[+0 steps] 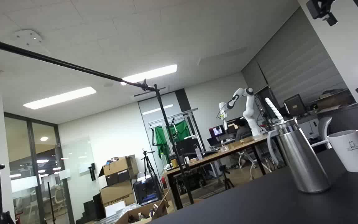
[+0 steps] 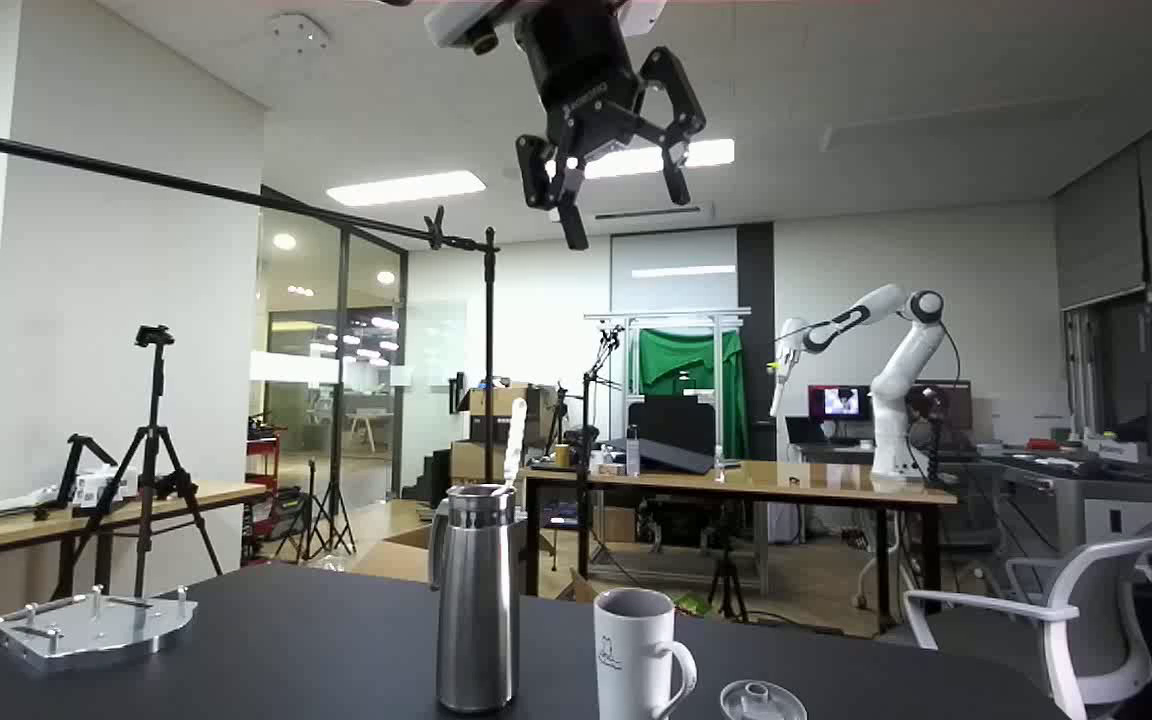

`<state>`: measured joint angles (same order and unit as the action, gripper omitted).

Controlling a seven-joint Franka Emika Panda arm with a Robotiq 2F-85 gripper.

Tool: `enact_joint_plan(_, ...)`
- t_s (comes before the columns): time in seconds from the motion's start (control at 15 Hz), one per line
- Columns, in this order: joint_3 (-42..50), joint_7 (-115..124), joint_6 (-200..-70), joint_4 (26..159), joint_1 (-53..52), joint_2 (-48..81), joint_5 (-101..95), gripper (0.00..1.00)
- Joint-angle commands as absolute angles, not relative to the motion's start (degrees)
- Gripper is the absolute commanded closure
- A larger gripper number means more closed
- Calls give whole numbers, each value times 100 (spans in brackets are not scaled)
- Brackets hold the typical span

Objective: Grab the white rod and move it around in the silver cup.

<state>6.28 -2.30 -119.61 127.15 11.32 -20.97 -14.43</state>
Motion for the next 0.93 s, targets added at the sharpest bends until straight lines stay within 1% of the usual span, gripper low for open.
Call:
enact_joint_plan(0.0,682,-216,-11947,12701,1071,-2094,-1464,0)
enact_joint_plan(0.73,682,-216,-11948,12695,1072,-2097,-1464,0)
enact_joint_plan(0.87,578,-195,-11993,12520,954,-1727,-1443,0)
